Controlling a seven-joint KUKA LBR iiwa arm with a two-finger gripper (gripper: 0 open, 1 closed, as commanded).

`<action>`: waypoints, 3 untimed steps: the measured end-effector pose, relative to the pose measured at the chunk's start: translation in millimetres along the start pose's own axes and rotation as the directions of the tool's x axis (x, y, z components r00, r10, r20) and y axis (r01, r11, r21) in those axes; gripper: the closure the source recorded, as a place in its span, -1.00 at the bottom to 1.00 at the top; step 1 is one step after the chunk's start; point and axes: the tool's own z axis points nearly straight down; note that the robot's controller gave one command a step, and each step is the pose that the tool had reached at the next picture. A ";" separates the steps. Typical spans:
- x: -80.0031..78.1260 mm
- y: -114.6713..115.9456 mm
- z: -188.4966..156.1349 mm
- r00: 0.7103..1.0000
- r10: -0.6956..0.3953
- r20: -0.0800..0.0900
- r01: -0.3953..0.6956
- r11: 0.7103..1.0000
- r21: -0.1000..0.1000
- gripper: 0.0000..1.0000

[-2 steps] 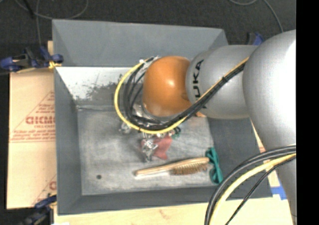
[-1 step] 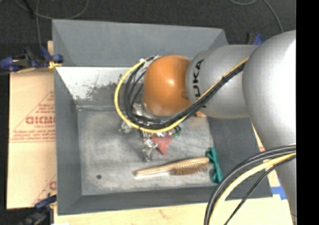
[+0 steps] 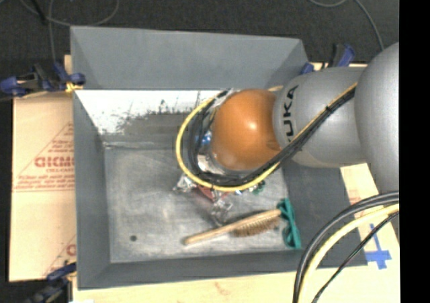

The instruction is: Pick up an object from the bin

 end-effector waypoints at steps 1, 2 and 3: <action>35.1 -55.0 -18.8 0.993 -0.113 -0.011 0.113 0.994 -0.008 -1.00; 55.8 -81.6 -18.0 0.997 -0.071 -0.010 0.071 0.997 -0.003 -1.00; 12.3 -126.7 -5.5 0.994 -0.111 -0.012 0.111 0.994 -0.012 1.00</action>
Offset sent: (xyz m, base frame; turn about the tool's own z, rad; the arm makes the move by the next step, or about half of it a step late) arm 0.0095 -0.0598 -0.0035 0.0644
